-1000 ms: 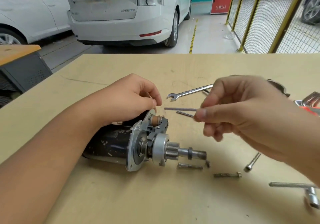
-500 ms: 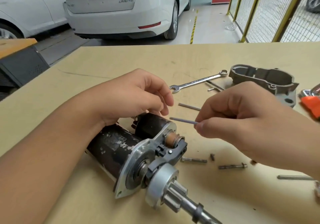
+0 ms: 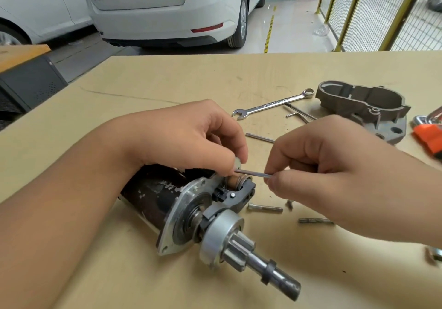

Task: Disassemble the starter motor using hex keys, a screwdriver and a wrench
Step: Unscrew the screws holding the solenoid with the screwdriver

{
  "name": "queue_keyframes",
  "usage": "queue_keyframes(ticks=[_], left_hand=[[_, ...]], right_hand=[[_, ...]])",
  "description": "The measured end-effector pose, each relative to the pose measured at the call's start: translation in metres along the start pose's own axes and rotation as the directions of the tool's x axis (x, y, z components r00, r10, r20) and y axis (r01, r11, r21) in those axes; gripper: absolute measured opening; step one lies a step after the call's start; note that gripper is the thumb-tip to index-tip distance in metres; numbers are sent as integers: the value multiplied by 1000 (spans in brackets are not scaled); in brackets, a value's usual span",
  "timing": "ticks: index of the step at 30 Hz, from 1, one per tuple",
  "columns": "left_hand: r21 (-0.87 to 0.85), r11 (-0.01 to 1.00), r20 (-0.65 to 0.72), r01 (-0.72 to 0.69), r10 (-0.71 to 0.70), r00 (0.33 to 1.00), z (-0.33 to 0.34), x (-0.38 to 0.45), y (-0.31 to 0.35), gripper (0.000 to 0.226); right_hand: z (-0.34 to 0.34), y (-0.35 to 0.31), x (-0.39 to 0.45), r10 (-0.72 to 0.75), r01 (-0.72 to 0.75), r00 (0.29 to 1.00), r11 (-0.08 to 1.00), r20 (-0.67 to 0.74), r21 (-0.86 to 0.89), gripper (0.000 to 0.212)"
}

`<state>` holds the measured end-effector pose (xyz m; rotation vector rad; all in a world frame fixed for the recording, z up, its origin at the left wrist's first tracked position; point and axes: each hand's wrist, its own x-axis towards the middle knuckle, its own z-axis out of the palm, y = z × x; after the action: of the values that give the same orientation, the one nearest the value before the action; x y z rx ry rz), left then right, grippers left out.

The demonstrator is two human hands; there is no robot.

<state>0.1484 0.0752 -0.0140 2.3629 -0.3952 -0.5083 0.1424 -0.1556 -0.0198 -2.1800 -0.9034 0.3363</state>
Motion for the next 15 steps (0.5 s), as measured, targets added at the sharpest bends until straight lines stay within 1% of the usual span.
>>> queue_keyframes(ticks=[5, 11, 15], left_hand=[[51, 999, -23, -17, 18, 1000, 3, -1, 3, 36], [-31, 1000, -28, 2, -3, 1000, -1, 2, -3, 26], [-68, 998, -52, 0, -4, 999, -3, 2, -5, 25]], right_hand=[[-5, 3, 2, -47, 48, 999, 998, 17, -49, 14], [-2, 6, 4, -93, 93, 992, 996, 80, 2, 13], [5, 8, 4, -106, 106, 993, 994, 50, -6, 14]])
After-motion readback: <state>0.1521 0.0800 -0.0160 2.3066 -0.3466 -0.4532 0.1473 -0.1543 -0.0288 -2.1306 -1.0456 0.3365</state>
